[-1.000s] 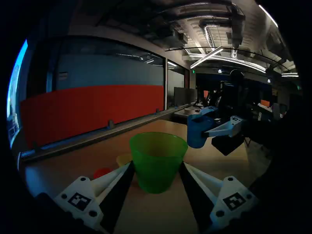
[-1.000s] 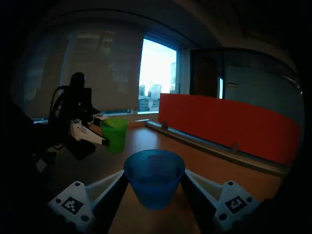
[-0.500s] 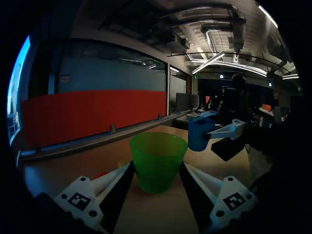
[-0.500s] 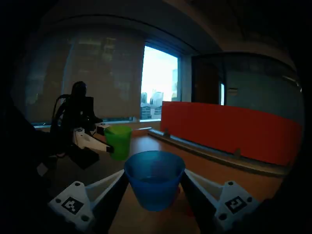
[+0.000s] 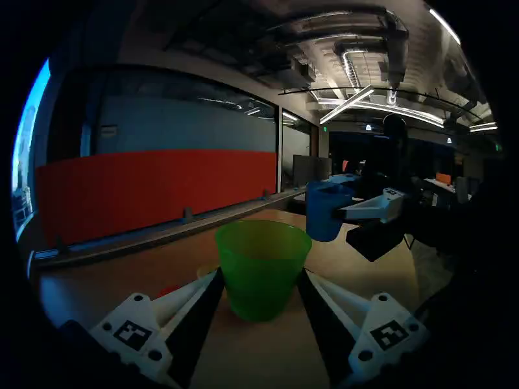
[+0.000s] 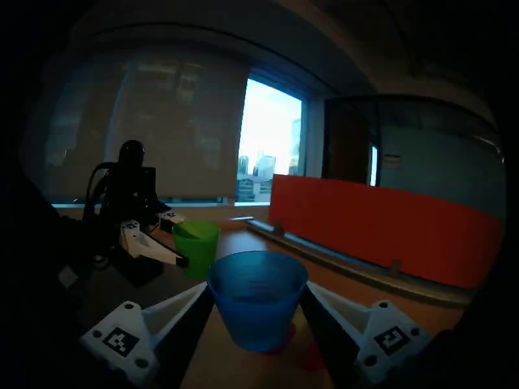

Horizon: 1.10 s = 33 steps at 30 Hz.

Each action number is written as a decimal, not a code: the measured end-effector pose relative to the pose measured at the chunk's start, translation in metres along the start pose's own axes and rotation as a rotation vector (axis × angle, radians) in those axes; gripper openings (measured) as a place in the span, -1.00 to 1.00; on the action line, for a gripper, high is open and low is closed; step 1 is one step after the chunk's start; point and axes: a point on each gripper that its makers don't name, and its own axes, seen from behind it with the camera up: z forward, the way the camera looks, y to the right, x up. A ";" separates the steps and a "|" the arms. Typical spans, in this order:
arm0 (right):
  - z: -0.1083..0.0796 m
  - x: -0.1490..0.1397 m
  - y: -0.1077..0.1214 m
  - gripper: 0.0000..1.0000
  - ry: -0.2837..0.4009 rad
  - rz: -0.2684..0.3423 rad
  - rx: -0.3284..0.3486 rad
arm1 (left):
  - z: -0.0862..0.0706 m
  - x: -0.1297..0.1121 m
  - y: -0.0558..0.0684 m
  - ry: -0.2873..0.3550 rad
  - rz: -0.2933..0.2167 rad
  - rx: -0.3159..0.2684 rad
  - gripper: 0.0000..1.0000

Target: Pour water

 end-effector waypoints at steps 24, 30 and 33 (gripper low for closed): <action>0.031 0.050 0.010 0.78 -0.017 -0.251 0.010 | 0.007 0.008 0.012 0.042 0.000 -0.011 0.58; 0.037 0.063 0.014 0.78 -0.019 -0.327 -0.001 | 0.010 0.011 0.018 0.051 0.007 -0.020 0.58; 0.040 0.070 0.016 0.79 -0.017 -0.360 -0.003 | 0.011 0.011 0.020 0.053 0.012 -0.022 0.58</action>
